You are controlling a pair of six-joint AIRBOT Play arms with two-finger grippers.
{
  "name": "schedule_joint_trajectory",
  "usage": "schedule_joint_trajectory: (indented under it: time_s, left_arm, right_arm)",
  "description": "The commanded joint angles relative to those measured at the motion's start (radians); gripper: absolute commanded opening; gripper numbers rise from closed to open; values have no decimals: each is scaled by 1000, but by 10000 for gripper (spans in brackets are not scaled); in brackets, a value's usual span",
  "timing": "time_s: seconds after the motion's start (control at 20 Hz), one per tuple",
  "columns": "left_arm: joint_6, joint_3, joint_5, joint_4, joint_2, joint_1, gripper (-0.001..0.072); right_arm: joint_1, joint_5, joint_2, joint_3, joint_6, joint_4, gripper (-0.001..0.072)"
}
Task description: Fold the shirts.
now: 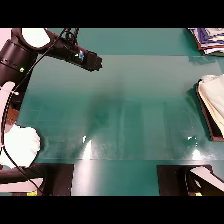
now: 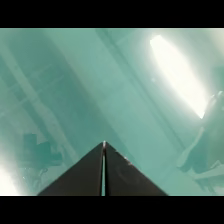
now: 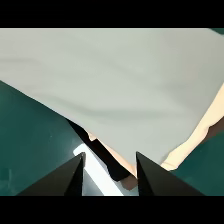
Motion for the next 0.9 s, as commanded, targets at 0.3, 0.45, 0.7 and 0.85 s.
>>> schedule_joint_trajectory:
  time_s: [0.3,0.45,0.7,0.85]
  left_arm:
    - [2,0,-8,0,0,-1,25]
    - [2,0,25,0,0,-1,25]
    - [2,0,84,0,0,0,25]
    - [2,0,117,0,0,-1,26]
  right_arm:
    - [378,-22,22,38,1,423,385]
    - [650,-47,22,70,0,399,385]
    - [980,-163,21,70,0,357,347]
    - [1081,-190,19,70,0,352,17]
